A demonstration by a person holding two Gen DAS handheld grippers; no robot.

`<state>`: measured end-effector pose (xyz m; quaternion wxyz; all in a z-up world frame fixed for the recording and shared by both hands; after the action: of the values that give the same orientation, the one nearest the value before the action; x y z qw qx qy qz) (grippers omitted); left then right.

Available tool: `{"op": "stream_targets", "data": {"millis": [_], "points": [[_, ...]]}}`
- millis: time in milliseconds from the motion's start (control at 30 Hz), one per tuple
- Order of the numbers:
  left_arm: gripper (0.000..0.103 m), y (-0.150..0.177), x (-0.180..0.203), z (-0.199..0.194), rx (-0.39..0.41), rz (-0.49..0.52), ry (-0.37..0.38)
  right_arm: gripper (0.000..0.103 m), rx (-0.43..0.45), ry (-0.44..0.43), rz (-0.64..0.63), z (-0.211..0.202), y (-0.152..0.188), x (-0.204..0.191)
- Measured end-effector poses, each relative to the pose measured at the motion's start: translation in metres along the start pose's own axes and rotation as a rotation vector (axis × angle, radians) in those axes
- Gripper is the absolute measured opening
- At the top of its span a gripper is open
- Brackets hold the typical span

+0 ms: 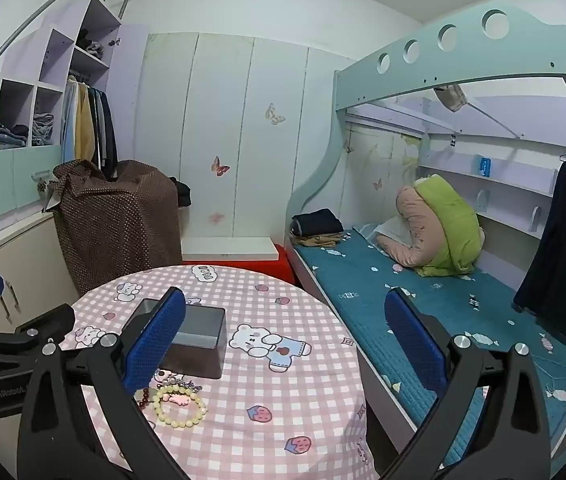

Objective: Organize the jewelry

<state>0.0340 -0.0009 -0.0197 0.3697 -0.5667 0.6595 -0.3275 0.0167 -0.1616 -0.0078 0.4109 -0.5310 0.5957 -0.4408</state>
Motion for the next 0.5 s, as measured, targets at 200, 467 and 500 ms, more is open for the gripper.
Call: {"op": "stream_targets", "data": {"millis": [200, 467, 500], "points": [[0.076, -0.0036, 0.0028, -0.0064, -0.003, 0.002, -0.003, 0.096, 0.009, -0.01, 0.007, -0.0013, -0.0005, -0.001], [0.075, -0.002, 0.0094, -0.0038, -0.011, 0.021, 0.011, 0.096, 0.002, -0.039, 0.005, -0.0016, 0.0034, -0.0023], [0.075, -0.0017, 0.0084, -0.0035, -0.012, 0.017, 0.013, 0.096, 0.003, -0.038, 0.005, -0.0017, 0.004, -0.0019]]}}
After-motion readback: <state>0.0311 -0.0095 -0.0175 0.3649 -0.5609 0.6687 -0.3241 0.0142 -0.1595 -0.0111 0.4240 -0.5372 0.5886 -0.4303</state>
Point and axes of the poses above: each gripper's, at about its wrist camera, not at the fingertips, and z roughly the way its jaws point, x to its right, y to its underside, the point moved 4 cm from there along z, roughly the way its jaws point, and after that the axes turned 6 degrees about z, right-handed, at the moved point
